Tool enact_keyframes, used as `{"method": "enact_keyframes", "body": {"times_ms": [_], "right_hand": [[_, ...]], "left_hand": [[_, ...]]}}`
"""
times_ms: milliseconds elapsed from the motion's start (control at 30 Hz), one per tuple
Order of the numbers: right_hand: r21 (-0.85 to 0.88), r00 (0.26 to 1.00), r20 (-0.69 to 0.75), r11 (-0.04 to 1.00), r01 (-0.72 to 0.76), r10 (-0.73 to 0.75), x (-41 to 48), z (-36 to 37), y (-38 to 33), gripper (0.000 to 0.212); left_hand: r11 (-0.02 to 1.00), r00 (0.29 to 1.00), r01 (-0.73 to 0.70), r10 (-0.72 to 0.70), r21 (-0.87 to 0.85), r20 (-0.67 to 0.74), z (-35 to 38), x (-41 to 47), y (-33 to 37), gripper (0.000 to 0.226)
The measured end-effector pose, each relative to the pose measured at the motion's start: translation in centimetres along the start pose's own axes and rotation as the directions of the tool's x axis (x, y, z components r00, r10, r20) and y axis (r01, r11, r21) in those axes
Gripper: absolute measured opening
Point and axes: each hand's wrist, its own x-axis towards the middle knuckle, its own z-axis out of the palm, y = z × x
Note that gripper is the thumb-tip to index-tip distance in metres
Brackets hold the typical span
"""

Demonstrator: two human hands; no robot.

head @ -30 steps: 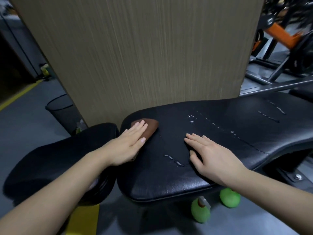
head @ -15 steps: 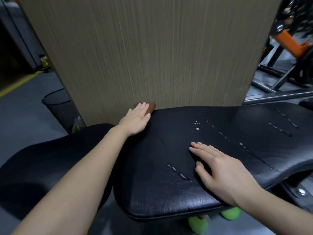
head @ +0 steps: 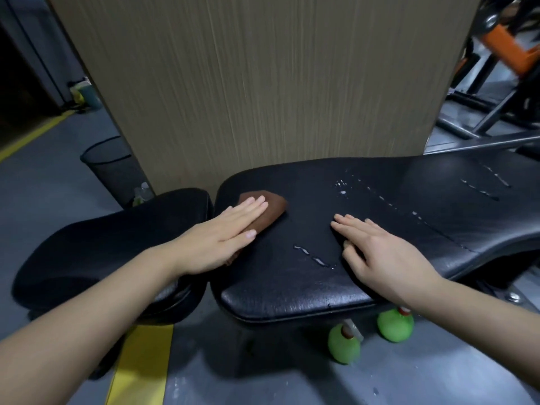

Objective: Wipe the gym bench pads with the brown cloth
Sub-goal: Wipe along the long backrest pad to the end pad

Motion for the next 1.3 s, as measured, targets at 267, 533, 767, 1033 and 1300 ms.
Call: {"method": "enact_keyframes", "body": {"times_ms": [267,533,767,1033,1300], "right_hand": [[-0.047,0.997,-0.059,0.998,-0.049,0.046,0.1,0.7,-0.7,0.054],[-0.023,0.996,-0.047,0.997,-0.072,0.071,0.2,-0.2,-0.7,0.043],[0.018,0.997,-0.01,0.997,-0.074,0.075,0.3,-0.2,-0.6,0.046],[0.038,0.993,-0.07,0.995,-0.09,0.092,-0.1,0.6,-1.0,0.046],[0.007,0.986,-0.127,0.994,-0.105,0.106,-0.3,0.1,-1.4,0.042]], "left_hand": [[0.986,0.98,0.169,-0.165,0.019,-0.113,-1.2,3.1,-4.5,0.055],[0.975,0.979,0.181,-0.165,0.127,-0.124,-1.0,11.5,-3.1,0.056],[0.992,0.999,-0.038,0.038,0.122,0.002,1.5,6.1,3.0,0.064],[0.994,0.999,0.026,-0.021,0.108,-0.047,1.3,-3.2,2.6,0.062],[0.974,0.977,0.189,-0.173,0.125,-0.127,0.3,5.2,-1.3,0.061]]}}
